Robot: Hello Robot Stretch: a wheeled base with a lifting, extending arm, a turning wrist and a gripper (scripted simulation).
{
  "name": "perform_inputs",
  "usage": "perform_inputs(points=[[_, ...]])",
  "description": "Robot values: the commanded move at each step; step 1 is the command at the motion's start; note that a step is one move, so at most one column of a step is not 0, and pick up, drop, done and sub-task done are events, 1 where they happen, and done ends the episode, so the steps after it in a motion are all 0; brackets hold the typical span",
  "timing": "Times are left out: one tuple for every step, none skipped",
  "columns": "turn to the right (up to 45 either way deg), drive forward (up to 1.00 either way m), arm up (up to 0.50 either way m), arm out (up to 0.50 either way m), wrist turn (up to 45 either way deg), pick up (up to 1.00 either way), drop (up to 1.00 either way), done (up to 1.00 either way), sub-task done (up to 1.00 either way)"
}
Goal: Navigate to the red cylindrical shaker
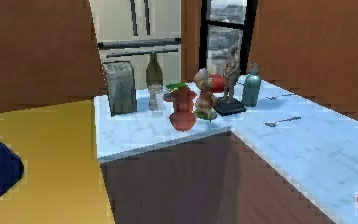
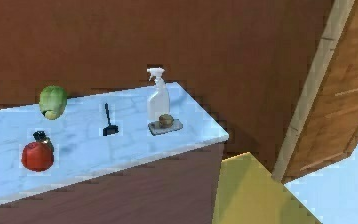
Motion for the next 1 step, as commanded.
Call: perform_inputs(points=[[0.0,0.0,0.0,0.0,0.0,0.0,0.0,1.0,0.0]])
